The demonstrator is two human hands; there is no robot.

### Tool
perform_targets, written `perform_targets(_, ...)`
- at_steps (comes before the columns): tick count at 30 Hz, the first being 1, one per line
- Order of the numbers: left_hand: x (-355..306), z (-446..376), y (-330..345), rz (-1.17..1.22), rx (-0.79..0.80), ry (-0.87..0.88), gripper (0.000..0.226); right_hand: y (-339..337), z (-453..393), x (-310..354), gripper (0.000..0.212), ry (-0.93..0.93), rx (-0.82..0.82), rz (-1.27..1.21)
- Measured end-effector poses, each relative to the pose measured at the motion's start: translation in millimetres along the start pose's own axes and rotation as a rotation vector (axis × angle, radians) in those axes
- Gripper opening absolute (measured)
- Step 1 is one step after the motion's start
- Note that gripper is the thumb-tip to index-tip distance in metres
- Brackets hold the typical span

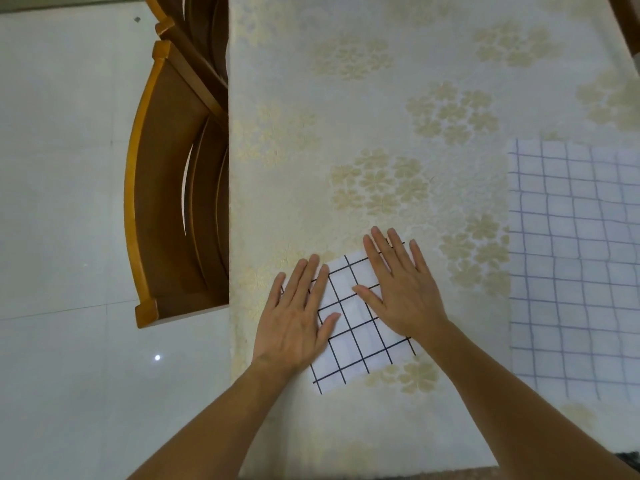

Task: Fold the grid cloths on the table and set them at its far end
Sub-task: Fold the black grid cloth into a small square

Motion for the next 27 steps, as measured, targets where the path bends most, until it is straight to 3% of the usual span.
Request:
perform_targets(4,-0.4,5.9,-6.4,-0.051,-0.005,-0.041,0.078,-7.8,3.2,1.3,0.081,0.063,-0.001,-0.022)
perform_targets(9,-24.4,5.4,2.2,-0.048,0.009,0.11,0.076,-7.2,17.1,24.3,0.076,0.047,-0.058,-0.079)
perform_targets(15,-25.9,5.9,7.1,-0.056,0.003,0.108,0.075,-2.2,19.4,21.8,0.077,0.077,-0.044,-0.086)
perform_targets(22,-15.0,15.0,3.7,-0.041,-0.004,0.114,0.074,1.8,75.9,12.7,0.076,0.308,-0.08,-0.135)
perform_targets(27,-15.4,13.5,5.2,-0.031,0.019,0.103,0.075,16.6,83.5,12.7,0.08,0.354,-0.016,-0.115)
Point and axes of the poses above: each hand's wrist, its own z-axis away from the middle knuckle, its own y-axis out of the palm, x = y × z, the point moved 4 cm from there along -z, towards the middle knuckle, and after that the axes turned 8 degrees about z, right-handed, at the moved point
